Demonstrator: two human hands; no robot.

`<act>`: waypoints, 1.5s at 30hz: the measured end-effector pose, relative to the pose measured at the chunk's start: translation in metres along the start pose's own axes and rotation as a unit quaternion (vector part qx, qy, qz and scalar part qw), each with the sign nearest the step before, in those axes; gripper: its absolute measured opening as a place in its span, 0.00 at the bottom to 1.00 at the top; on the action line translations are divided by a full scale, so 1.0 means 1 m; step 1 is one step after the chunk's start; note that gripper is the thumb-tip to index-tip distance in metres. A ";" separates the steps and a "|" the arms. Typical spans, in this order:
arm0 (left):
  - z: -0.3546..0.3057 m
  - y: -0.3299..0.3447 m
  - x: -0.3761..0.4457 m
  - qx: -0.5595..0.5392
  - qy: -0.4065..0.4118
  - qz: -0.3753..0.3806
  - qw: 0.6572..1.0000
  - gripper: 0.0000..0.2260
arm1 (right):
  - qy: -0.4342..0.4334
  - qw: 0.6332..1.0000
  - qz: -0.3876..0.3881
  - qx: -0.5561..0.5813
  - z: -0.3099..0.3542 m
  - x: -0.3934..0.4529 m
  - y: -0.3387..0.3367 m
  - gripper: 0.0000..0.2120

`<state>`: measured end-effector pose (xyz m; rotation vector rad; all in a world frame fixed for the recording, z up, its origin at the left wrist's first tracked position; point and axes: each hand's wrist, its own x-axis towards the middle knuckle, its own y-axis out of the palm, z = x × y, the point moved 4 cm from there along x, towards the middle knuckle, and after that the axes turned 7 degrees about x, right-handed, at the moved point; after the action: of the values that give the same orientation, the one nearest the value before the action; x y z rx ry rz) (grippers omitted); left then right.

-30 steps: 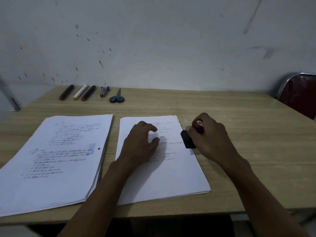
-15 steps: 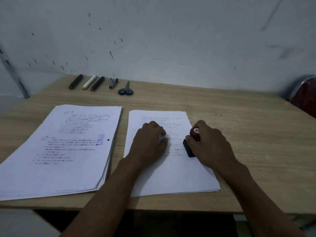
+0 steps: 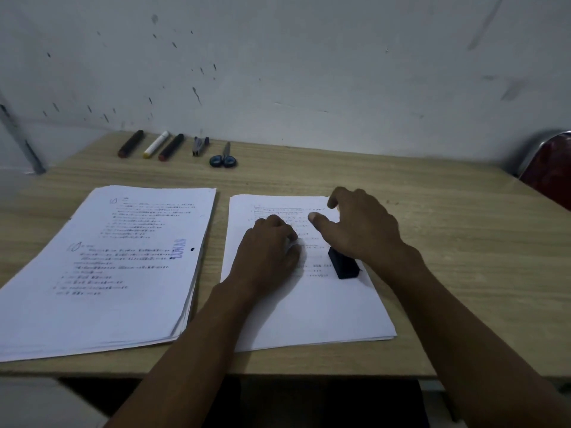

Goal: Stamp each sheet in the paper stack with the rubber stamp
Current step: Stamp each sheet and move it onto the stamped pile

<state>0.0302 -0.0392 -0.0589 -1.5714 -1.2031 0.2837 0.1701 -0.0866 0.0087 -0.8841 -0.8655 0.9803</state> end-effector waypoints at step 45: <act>0.002 -0.003 -0.002 -0.009 -0.008 -0.001 1.000 0.08 | 0.024 0.994 -0.006 0.107 -0.004 -0.005 -0.007 0.35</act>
<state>0.0264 -0.0404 -0.0581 -1.5871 -1.2220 0.2848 0.1745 -0.0940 0.0125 -0.7155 -0.7102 1.0168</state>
